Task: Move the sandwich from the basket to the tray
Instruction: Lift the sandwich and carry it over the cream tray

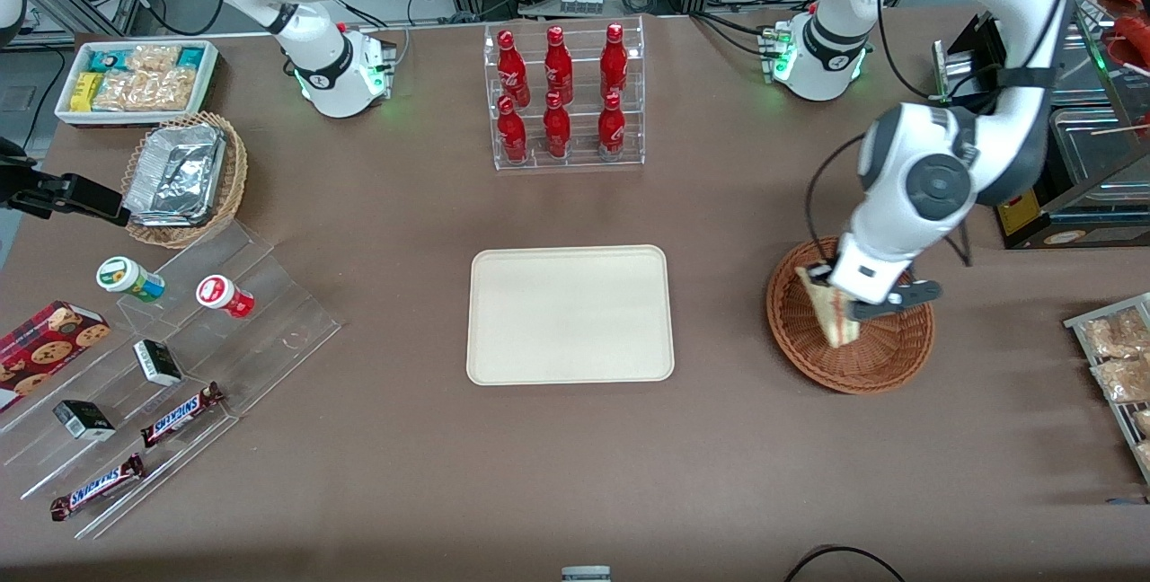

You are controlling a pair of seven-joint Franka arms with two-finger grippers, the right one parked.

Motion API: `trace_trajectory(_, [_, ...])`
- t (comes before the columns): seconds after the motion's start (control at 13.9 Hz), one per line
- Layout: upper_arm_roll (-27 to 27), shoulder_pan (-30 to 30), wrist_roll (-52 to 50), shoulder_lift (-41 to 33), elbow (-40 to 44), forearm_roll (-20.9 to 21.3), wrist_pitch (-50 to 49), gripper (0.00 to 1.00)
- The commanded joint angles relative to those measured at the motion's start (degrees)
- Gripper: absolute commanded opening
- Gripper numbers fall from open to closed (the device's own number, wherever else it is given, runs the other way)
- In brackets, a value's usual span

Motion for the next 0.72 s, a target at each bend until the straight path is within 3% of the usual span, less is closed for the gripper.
trace_trajectory(0.0, [-0.26,-4.85,-0.1,1.35,3.51,0.35,-1.59,0.0])
trace_trajectory(0.29, [-0.44,-12.75,2.97,6.87,11.5,-0.09,-2.91,0.0])
trace_trajectory(0.65, [-0.44,-19.62,-1.41,19.79,28.89,-0.98,-8.09,0.0])
